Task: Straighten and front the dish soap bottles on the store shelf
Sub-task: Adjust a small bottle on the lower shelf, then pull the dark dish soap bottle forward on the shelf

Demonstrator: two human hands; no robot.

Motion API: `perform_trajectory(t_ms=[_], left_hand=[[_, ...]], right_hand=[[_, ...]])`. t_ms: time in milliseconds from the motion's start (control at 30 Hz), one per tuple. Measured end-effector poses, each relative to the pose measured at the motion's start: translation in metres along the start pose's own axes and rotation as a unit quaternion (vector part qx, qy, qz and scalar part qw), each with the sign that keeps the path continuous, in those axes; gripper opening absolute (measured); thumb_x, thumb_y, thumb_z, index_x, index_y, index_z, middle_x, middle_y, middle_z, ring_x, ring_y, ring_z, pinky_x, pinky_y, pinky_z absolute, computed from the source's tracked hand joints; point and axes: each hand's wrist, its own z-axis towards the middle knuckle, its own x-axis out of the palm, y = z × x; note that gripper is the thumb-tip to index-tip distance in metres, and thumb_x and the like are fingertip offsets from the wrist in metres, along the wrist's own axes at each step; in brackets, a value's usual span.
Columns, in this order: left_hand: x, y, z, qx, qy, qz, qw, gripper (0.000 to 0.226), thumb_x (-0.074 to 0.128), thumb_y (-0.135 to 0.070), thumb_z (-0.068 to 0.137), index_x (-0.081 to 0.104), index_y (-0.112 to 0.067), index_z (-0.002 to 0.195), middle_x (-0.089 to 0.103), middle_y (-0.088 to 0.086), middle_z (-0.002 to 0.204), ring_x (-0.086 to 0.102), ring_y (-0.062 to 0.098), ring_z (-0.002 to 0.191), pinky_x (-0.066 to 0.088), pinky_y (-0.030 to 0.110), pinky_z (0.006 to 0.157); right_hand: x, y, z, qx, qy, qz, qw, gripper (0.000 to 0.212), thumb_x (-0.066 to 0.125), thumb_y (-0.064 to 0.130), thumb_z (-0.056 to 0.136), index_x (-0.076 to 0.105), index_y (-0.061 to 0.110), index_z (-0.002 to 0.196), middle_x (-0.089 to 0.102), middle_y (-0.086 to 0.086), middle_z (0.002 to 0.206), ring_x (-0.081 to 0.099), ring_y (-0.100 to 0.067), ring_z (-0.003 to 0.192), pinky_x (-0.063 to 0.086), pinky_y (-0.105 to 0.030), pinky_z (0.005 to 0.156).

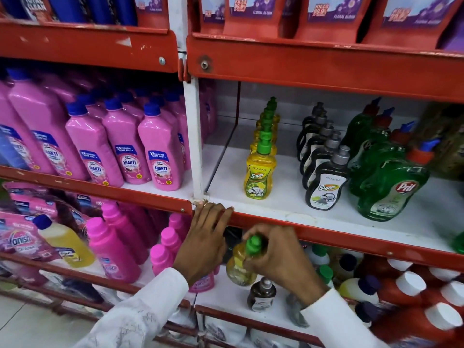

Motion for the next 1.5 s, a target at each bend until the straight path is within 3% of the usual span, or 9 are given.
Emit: perform_trajectory(t_ms=[100,333,533,633,967,1100,1267,1400,1500], left_hand=[[0.006,-0.001,0.000,-0.007,-0.004,-0.001,1.000,0.075,0.071,-0.017,0.074,0.039,-0.012,0.142,0.050,0.014,0.134,0.042,0.035,0.131,0.024,0.058,0.120],[0.008,-0.003,-0.002,-0.016,0.012,0.033,0.999,0.076,0.067,-0.028,0.074,0.037,-0.013,0.143,0.051,0.013,0.137,0.045,0.037,0.132,0.023,0.055,0.120],[0.012,-0.008,-0.014,-0.016,0.029,0.036,0.999,0.080,0.069,-0.030,0.073,0.035,-0.018,0.144,0.050,0.009,0.138,0.043,0.032,0.134,0.017,0.050,0.122],[0.004,-0.006,-0.006,-0.019,0.013,0.042,0.999,0.079,0.068,-0.032,0.074,0.034,-0.020,0.145,0.049,0.007,0.139,0.041,0.030,0.135,0.017,0.049,0.123],[0.000,-0.008,-0.001,-0.032,0.025,0.049,0.998,0.079,0.063,-0.034,0.076,0.031,-0.016,0.146,0.046,0.010,0.140,0.040,0.034,0.137,0.025,0.056,0.123],[-0.002,-0.025,0.002,-0.058,0.001,0.065,0.996,0.075,0.066,-0.035,0.076,0.040,-0.012,0.143,0.050,0.014,0.139,0.040,0.040,0.138,0.027,0.062,0.119],[0.006,-0.043,0.006,0.000,-0.047,0.027,0.999,0.061,0.062,-0.029,0.081,0.049,-0.010,0.137,0.056,0.014,0.134,0.046,0.037,0.133,0.026,0.057,0.121],[0.015,-0.047,0.010,0.003,-0.066,-0.004,0.998,0.059,0.064,-0.021,0.081,0.048,-0.008,0.136,0.054,0.016,0.132,0.048,0.036,0.129,0.021,0.051,0.124],[0.021,-0.048,0.011,-0.011,-0.076,-0.003,0.997,0.059,0.065,-0.018,0.080,0.048,-0.007,0.135,0.055,0.019,0.130,0.048,0.038,0.129,0.022,0.056,0.124]], right_hand=[[-0.052,0.034,-0.007,-0.044,-0.086,0.071,0.993,0.040,0.085,0.016,0.057,0.075,0.027,0.095,0.076,0.008,0.082,0.061,0.003,0.059,0.049,-0.011,0.059],[-0.108,0.074,0.025,-0.113,-0.182,0.078,0.974,0.039,0.083,0.014,0.058,0.074,0.024,0.095,0.074,0.011,0.073,0.058,0.003,0.050,0.042,-0.007,0.055],[-0.089,0.055,0.069,-0.071,-0.165,0.056,0.982,0.044,0.087,0.020,0.054,0.076,0.022,0.097,0.079,0.006,0.085,0.072,-0.001,0.071,0.063,-0.027,0.072],[-0.085,0.050,0.087,-0.067,-0.137,0.038,0.988,0.046,0.089,0.021,0.055,0.075,0.021,0.099,0.079,0.004,0.090,0.075,-0.008,0.079,0.064,-0.033,0.080],[-0.088,0.055,0.098,-0.071,-0.110,0.014,0.991,0.055,0.089,0.022,0.063,0.070,0.027,0.115,0.075,0.001,0.107,0.070,-0.011,0.089,0.059,-0.029,0.087],[-0.092,0.039,0.077,-0.082,-0.148,0.019,0.985,0.062,0.088,0.026,0.069,0.067,0.023,0.127,0.074,0.003,0.114,0.063,-0.007,0.089,0.050,-0.010,0.075],[-0.075,-0.001,0.015,-0.098,-0.268,0.084,0.955,0.025,0.082,0.017,0.077,0.073,0.026,0.098,0.073,0.013,0.088,0.064,-0.009,0.069,0.054,-0.019,0.063],[-0.018,-0.056,-0.015,-0.015,-0.144,0.073,0.987,0.009,0.074,0.012,0.080,0.074,0.018,0.086,0.076,0.004,0.077,0.066,-0.009,0.064,0.054,-0.024,0.061],[0.040,-0.093,-0.013,0.070,-0.020,0.005,0.997,0.030,0.071,0.020,0.080,0.072,0.021,0.110,0.073,0.004,0.110,0.064,-0.008,0.090,0.047,-0.019,0.079]])
